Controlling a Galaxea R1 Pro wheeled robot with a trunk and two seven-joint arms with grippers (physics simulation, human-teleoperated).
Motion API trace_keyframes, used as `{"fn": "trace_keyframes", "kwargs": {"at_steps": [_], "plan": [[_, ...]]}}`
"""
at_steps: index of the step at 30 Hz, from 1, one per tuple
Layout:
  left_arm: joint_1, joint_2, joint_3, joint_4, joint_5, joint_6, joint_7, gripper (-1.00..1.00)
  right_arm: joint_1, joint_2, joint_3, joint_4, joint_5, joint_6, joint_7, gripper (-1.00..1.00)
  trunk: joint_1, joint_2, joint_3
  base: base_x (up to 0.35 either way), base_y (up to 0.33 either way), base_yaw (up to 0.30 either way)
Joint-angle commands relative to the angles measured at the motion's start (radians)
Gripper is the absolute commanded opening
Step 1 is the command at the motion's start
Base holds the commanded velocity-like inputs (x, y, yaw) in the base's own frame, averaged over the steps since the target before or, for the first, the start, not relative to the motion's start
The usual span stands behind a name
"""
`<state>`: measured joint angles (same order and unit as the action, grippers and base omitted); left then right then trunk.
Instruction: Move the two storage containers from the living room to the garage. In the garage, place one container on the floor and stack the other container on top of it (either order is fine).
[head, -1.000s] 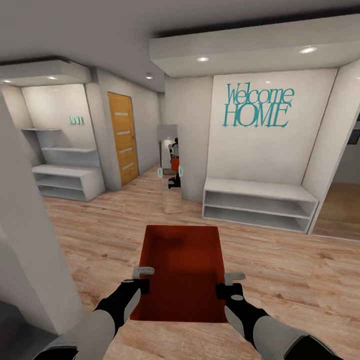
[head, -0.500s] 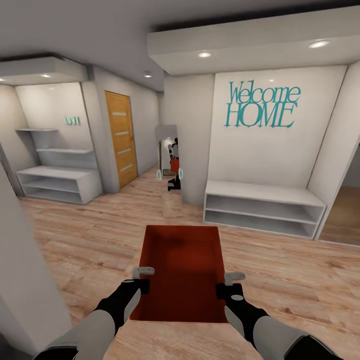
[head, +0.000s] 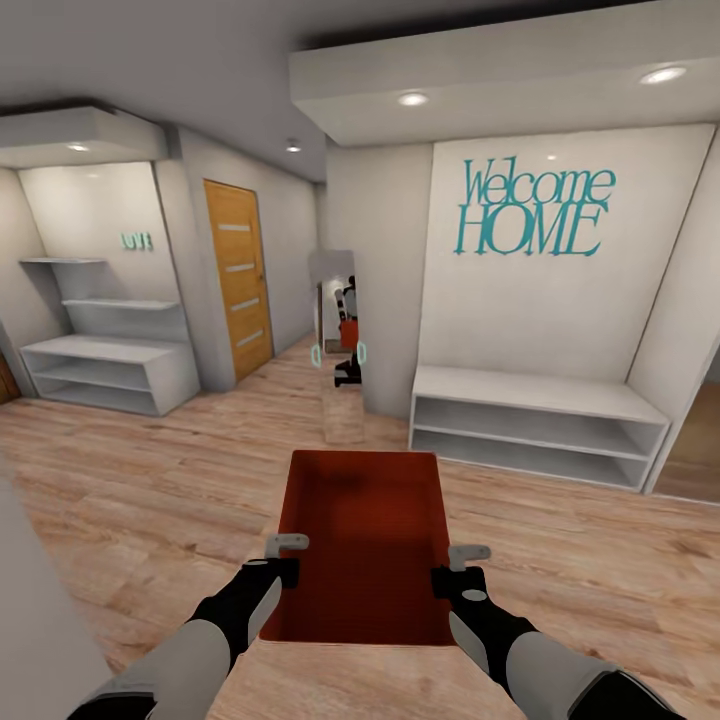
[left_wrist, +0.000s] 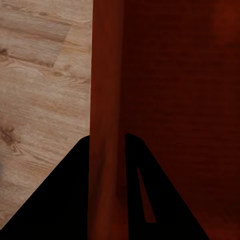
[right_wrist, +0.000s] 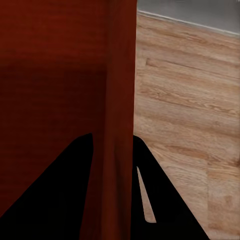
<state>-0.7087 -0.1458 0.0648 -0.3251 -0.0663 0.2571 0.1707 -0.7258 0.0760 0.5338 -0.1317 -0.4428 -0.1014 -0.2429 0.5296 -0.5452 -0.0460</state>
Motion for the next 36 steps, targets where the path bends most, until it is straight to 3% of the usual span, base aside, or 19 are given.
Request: {"fn": "trace_keyframes", "kwargs": {"at_steps": [1,25,26,31,36], "plan": [[0.0,-0.005,0.017,0.002,-0.006,0.007,0.004,-1.0,-0.001,0.001,-0.005,-0.014,0.004,-0.02,-0.077,-1.0,0.001,-0.002,-0.002,0.323,0.0,0.0],[0.0,-0.005,0.017,0.001,-0.006,0.007,0.004,-1.0,-0.001,0.001,-0.005,-0.014,0.004,-0.02,-0.078,-1.0,0.001,-0.002,-0.002,0.323,0.0,0.0],[0.0,0.004,0.012,-0.008,-0.005,0.001,-0.003,-1.0,-0.001,-0.001,0.008,-0.007,-0.013,-0.005,-0.001,-1.0,0.001,-0.002,-0.002,0.0,0.0,0.0],[0.002,0.007,-0.007,-0.015,0.021,0.007,0.001,-1.0,-0.001,-0.001,0.0,-0.009,0.008,0.009,-0.001,-1.0,0.001,-0.002,-0.002,0.0,0.0,0.0],[0.002,0.008,-0.012,-0.023,0.024,0.008,0.0,-1.0,-0.001,-0.001,-0.029,-0.013,0.035,0.009,0.0,-1.0,0.001,-0.002,-0.002,0.0,0.0,0.0]]}}
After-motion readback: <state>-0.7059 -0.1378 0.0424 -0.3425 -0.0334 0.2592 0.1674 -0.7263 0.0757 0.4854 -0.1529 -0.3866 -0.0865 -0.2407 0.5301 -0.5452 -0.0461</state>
